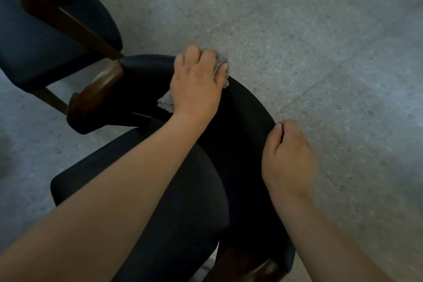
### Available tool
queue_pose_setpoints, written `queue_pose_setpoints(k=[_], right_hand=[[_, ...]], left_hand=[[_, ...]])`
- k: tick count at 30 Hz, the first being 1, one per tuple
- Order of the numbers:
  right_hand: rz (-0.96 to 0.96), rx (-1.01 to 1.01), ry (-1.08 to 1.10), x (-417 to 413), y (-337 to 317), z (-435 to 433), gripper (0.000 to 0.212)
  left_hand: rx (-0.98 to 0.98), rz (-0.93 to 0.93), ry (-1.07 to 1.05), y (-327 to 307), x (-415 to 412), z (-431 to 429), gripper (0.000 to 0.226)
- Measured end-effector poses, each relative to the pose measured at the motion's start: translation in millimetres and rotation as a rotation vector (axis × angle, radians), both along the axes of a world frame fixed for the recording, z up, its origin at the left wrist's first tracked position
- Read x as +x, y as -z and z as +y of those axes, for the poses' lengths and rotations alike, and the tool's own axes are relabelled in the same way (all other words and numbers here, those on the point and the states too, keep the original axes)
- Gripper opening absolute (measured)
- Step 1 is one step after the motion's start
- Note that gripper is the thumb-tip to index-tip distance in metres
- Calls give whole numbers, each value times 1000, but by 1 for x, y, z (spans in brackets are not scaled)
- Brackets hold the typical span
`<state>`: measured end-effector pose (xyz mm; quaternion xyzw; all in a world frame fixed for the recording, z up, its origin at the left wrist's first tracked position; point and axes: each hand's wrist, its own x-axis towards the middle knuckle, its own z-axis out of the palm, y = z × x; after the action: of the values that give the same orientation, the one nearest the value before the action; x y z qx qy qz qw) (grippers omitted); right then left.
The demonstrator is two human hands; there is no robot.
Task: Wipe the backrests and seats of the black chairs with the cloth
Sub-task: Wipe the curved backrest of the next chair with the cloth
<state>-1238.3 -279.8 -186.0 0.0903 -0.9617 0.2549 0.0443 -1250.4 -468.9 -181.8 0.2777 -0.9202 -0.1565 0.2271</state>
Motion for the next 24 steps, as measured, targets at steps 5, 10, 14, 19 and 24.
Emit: queue_pose_setpoints(k=[5, 10, 14, 19, 24], right_hand=[[18, -8, 4, 0, 0, -1, 30], [64, -9, 19, -1, 2, -2, 25], [58, -1, 13, -1, 2, -2, 24], [10, -21, -14, 0, 0, -1, 25], [-3, -27, -16, 0, 1, 0, 27]], left_hand=[[49, 32, -48, 9, 13, -4, 32], [189, -19, -92, 34, 45, 9, 27], [281, -95, -59, 52, 66, 16, 31], [375, 132, -57, 29, 59, 16, 39], [246, 142, -17, 51, 52, 19, 28]])
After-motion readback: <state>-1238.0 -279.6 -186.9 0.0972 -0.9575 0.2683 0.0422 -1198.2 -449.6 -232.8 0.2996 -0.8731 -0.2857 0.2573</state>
